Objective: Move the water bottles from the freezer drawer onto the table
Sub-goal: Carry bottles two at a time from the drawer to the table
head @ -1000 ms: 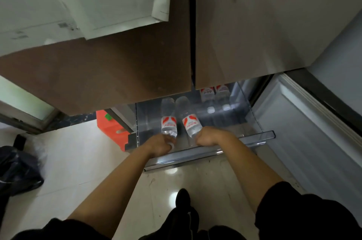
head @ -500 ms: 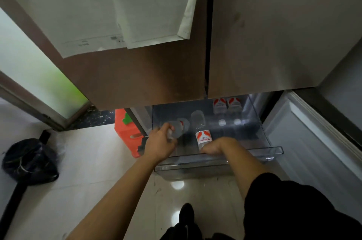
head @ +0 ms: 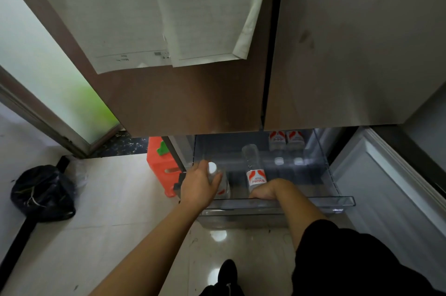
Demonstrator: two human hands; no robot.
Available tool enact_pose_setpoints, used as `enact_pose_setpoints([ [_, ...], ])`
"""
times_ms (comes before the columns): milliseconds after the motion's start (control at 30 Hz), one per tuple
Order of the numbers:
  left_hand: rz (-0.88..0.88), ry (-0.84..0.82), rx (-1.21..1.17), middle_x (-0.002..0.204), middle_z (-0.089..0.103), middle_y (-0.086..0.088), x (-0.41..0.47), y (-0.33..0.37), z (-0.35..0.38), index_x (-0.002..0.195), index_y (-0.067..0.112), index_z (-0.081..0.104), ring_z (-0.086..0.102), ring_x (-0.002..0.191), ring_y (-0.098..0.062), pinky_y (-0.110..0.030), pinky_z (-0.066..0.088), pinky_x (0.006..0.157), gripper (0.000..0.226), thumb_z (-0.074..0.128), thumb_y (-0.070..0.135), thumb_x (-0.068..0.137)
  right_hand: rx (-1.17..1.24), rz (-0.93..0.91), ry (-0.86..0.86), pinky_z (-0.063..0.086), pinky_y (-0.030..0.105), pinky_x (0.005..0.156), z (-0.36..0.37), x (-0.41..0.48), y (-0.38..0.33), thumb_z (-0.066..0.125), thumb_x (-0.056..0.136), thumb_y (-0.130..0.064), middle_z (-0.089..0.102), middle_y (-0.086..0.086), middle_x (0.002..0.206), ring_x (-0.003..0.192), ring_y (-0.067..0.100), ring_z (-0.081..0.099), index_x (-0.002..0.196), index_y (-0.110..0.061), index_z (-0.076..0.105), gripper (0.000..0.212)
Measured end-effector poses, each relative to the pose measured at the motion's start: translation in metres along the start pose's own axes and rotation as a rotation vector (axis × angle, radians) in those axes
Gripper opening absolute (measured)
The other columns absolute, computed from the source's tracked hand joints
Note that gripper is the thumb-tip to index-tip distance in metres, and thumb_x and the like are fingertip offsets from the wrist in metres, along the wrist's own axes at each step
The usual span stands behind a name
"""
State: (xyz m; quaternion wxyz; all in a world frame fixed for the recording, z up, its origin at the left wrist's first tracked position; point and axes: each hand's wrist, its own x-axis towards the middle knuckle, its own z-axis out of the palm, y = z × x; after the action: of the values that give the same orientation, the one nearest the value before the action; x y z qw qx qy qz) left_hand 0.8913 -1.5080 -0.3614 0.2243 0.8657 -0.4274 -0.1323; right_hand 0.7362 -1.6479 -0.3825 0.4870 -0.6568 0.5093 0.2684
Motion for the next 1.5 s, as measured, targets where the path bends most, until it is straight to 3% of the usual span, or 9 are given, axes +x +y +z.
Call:
enact_pose_setpoints([
  [200,-0.018,0.035,-0.024,0.113,0.063,-0.005,-0.004,-0.009,0.003,0.114,0.019,0.055,0.061,0.097,-0.020,-0.037,0.056,0.081,0.035,0.055,0.049,0.095,-0.042,-0.045,0.088,0.042,0.039,0.097,0.007,0.002,0.004,0.072,0.082,-0.051,0.055,0.010,0.134,0.113,0.026,0.054,0.135,-0.017,0.051,0.066],
  [367,-0.035,0.039,-0.033,0.122,0.056,-0.005,-0.009,-0.010,0.005,0.120,0.018,0.052,0.054,0.102,-0.016,-0.026,0.044,0.079,0.040,0.055,0.049,0.095,-0.229,-0.227,0.607,0.053,0.029,0.077,0.011,-0.015,0.005,0.076,0.083,-0.039,0.066,0.007,0.113,0.092,0.022,0.061,0.116,-0.020,0.063,0.040],
  [467,-0.049,0.084,-0.059,0.126,0.051,-0.009,-0.014,-0.004,0.008,0.123,0.016,0.051,0.044,0.100,-0.014,-0.026,0.040,0.078,0.043,0.057,0.047,0.094,-0.222,-0.391,0.808,0.046,0.031,0.072,-0.006,-0.033,-0.002,0.073,0.087,-0.031,0.063,0.007,0.109,0.099,0.027,0.062,0.115,-0.030,0.052,0.035],
  [667,-0.088,0.092,-0.168,0.135,0.046,-0.006,-0.015,-0.007,0.018,0.135,0.020,0.042,0.053,0.114,-0.024,-0.029,0.042,0.084,0.070,0.078,0.044,0.080,-0.190,-0.391,0.636,0.053,0.036,0.077,-0.027,-0.051,0.001,0.072,0.086,-0.034,0.066,0.000,0.108,0.099,0.025,0.064,0.104,-0.034,0.052,0.027],
  [767,-0.194,0.092,-0.313,0.136,0.051,-0.003,-0.013,-0.014,0.024,0.141,0.019,0.040,0.056,0.119,-0.023,-0.034,0.047,0.094,0.086,0.083,0.047,0.072,-0.010,-0.379,0.641,0.054,0.038,0.087,-0.022,-0.045,0.008,0.079,0.081,-0.037,0.065,0.000,0.117,0.108,0.024,0.062,0.120,-0.031,0.053,0.047],
  [933,-0.170,-0.004,-0.271,0.121,0.063,-0.004,-0.012,-0.014,0.033,0.127,0.022,0.043,0.064,0.106,-0.023,-0.038,0.055,0.086,0.062,0.069,0.055,0.082,0.211,-0.254,0.618,0.051,0.045,0.097,0.004,-0.025,0.014,0.081,0.060,-0.063,0.048,0.003,0.131,0.116,0.026,0.055,0.132,-0.031,0.048,0.086],
  [1133,-0.138,-0.082,-0.203,0.121,0.064,-0.004,-0.002,-0.013,0.034,0.131,0.026,0.032,0.066,0.104,-0.027,-0.039,0.057,0.085,0.081,0.083,0.047,0.071,0.248,-0.207,0.700,0.047,0.041,0.094,0.025,-0.004,0.013,0.082,0.078,-0.035,0.057,0.007,0.136,0.124,0.031,0.056,0.142,-0.022,0.035,0.081],
  [1333,-0.186,0.072,-0.384,0.119,0.066,-0.006,-0.010,-0.015,0.027,0.129,0.019,0.038,0.067,0.104,-0.030,-0.040,0.055,0.087,0.075,0.084,0.039,0.074,0.238,-0.272,0.729,0.053,0.033,0.077,0.034,-0.012,0.011,0.080,0.079,-0.044,0.066,0.002,0.119,0.101,0.022,0.063,0.133,-0.031,0.044,0.066],
  [1500,-0.164,0.255,-0.501,0.108,0.063,0.011,-0.038,-0.004,-0.005,0.126,0.033,0.041,0.066,0.100,-0.017,-0.032,0.056,0.083,0.070,0.083,0.047,0.072,0.245,-0.497,0.790,0.054,0.036,0.090,0.045,-0.049,0.010,0.084,0.075,-0.038,0.064,-0.002,0.131,0.120,0.025,0.060,0.137,-0.039,0.045,0.073],
])
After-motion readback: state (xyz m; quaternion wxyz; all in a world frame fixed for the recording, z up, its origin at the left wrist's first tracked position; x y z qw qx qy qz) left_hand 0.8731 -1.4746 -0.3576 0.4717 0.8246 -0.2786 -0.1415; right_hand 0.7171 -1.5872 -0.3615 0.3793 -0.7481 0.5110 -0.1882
